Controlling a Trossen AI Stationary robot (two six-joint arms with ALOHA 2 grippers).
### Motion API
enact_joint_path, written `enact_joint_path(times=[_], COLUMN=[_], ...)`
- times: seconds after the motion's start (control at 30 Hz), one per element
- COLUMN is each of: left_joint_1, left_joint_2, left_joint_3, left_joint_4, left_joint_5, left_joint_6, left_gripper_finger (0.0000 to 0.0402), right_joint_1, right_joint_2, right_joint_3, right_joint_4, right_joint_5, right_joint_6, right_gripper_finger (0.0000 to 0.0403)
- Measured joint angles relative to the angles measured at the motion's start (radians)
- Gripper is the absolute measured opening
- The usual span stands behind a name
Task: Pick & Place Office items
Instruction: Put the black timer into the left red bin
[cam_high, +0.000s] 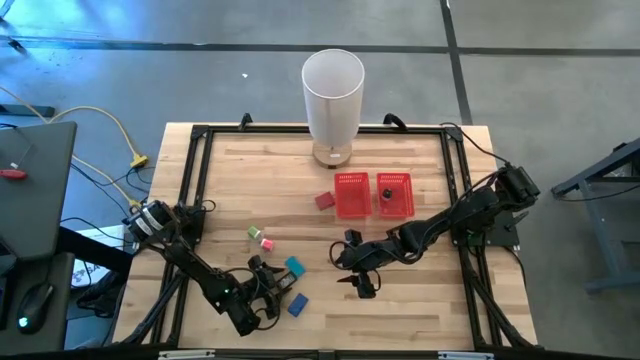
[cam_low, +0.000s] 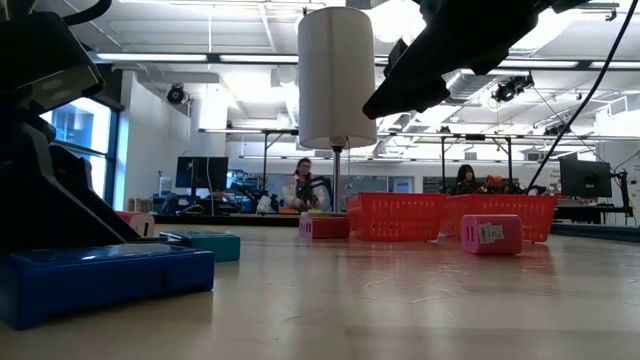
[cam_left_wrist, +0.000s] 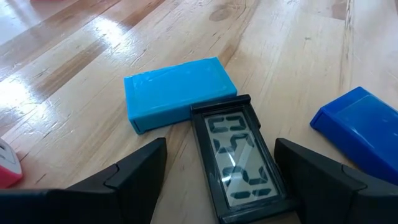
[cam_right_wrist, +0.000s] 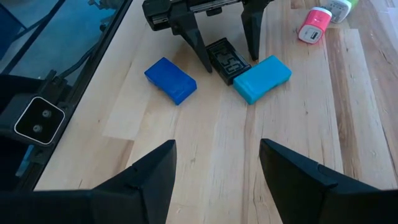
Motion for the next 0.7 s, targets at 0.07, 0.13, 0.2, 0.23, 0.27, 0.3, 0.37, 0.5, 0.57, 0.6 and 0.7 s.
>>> enact_joint_path(times=[0.07, 0.13, 0.2, 0.23, 0.27, 0.3, 0.37, 0.5, 0.57, 0.6, 0.7], left_joint_1=[0.000, 0.000, 0.000, 0.000, 0.000, 0.000, 0.000, 0.000, 0.001, 0.001, 0.001], left_joint_2=[0.000, 0.000, 0.000, 0.000, 0.000, 0.000, 0.000, 0.000, 0.000, 0.000, 0.000], left_joint_3=[0.000, 0.000, 0.000, 0.000, 0.000, 0.000, 0.000, 0.000, 0.000, 0.000, 0.000], left_joint_4=[0.002, 0.004, 0.009, 0.013, 0.016, 0.017, 0.019, 0.020, 0.021, 0.021, 0.022], left_joint_5=[0.000, 0.000, 0.000, 0.000, -0.001, -0.001, -0.001, -0.001, -0.001, -0.001, -0.001], left_joint_6=[0.000, 0.000, 0.000, 0.000, 0.000, 0.000, 0.000, 0.000, 0.000, 0.000, -0.001], left_gripper_finger=[0.0289, 0.0289, 0.0289, 0.0289, 0.0289, 0.0289, 0.0287, 0.0264, 0.0246, 0.0237, 0.0210], right_joint_1=[0.000, 0.000, 0.000, 0.000, 0.000, 0.000, 0.000, 0.000, 0.000, 0.000, 0.000], right_joint_2=[0.000, 0.000, 0.000, 0.000, 0.000, 0.000, 0.000, 0.000, 0.000, 0.000, 0.000], right_joint_3=[0.000, 0.000, 0.000, 0.000, 0.000, 0.000, 0.000, 0.000, 0.000, 0.000, 0.000], right_joint_4=[0.000, 0.000, 0.000, 0.000, 0.000, 0.000, 0.000, 0.000, 0.000, 0.000, 0.000], right_joint_5=[0.000, 0.000, 0.000, 0.000, 0.000, 0.000, 0.000, 0.000, 0.000, 0.000, 0.000], right_joint_6=[0.000, 0.000, 0.000, 0.000, 0.000, 0.000, 0.000, 0.000, 0.000, 0.000, 0.000], right_gripper_finger=[0.0218, 0.0218, 0.0218, 0.0218, 0.0218, 0.0218, 0.0218, 0.0218, 0.0218, 0.0218, 0.0218])
